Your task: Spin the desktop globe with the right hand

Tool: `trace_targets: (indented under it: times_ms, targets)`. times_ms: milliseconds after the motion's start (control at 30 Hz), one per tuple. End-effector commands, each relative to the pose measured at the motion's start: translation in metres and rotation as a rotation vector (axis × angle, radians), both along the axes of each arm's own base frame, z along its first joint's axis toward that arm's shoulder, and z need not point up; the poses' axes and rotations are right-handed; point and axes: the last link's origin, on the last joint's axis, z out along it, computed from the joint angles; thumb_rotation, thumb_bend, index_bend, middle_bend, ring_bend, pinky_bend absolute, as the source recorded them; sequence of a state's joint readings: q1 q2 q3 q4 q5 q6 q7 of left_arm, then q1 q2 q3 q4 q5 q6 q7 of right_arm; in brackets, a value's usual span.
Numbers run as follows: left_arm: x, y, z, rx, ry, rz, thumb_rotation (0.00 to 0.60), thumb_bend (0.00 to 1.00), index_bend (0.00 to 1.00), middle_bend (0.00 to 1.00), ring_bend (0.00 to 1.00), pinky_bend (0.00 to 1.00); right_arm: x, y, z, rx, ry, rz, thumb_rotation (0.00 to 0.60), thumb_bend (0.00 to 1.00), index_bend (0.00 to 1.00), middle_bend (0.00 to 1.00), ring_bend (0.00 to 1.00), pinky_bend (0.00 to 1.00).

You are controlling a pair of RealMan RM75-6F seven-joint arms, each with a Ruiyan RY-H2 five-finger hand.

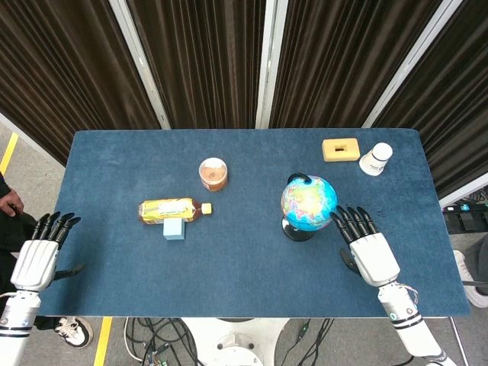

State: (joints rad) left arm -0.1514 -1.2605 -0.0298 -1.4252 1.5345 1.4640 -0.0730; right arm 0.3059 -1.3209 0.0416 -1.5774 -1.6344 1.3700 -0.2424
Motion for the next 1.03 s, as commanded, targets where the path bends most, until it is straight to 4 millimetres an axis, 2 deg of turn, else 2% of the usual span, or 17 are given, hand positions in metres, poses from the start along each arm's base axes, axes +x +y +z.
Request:
trace_targets:
  times_ms: [33, 233, 367, 500, 767, 900, 1033]
  targets:
    - [0.000, 0.000, 0.000, 0.000, 0.000, 0.000, 0.600, 0.04, 0.15, 0.11, 0.03, 0.05, -0.013, -0.003, 0.006, -0.028, 0.012, -0.069, 0.600, 0.36, 0.00, 0.00, 0.00, 0.00]
    - [0.000, 0.000, 0.000, -0.002, 0.000, 0.003, 0.600, 0.04, 0.15, 0.11, 0.03, 0.05, -0.041, -0.007, 0.023, -0.132, 0.021, -0.297, 0.600, 0.35, 0.00, 0.00, 0.00, 0.00]
    - [0.000, 0.000, 0.000, -0.001, 0.000, 0.000, 0.600, 0.04, 0.15, 0.11, 0.03, 0.05, -0.050, -0.004, 0.034, -0.174, 0.026, -0.348, 0.600, 0.35, 0.00, 0.00, 0.00, 0.00]
    - [0.000, 0.000, -0.001, -0.002, 0.000, 0.001, 0.600, 0.04, 0.15, 0.11, 0.03, 0.05, -0.064, 0.010, 0.044, -0.203, 0.023, -0.357, 0.600, 0.35, 0.00, 0.00, 0.00, 0.00]
    - [0.001, -0.001, -0.005, -0.007, -0.005, -0.001, 0.600, 0.04, 0.15, 0.11, 0.03, 0.05, -0.105, 0.049, 0.065, -0.220, 0.015, -0.438, 0.600, 0.34, 0.00, 0.00, 0.00, 0.00]
    - [0.003, -0.001, -0.005, 0.000, -0.012, -0.013, 0.600, 0.04, 0.15, 0.11, 0.03, 0.05, -0.116, 0.061, 0.068, -0.219, 0.006, -0.452, 0.600, 0.34, 0.00, 0.00, 0.00, 0.00]
    - [0.003, -0.001, -0.004, 0.002, -0.009, -0.017, 0.600, 0.04, 0.15, 0.11, 0.03, 0.05, -0.118, 0.063, 0.066, -0.219, 0.004, -0.441, 0.600, 0.34, 0.00, 0.00, 0.00, 0.00]
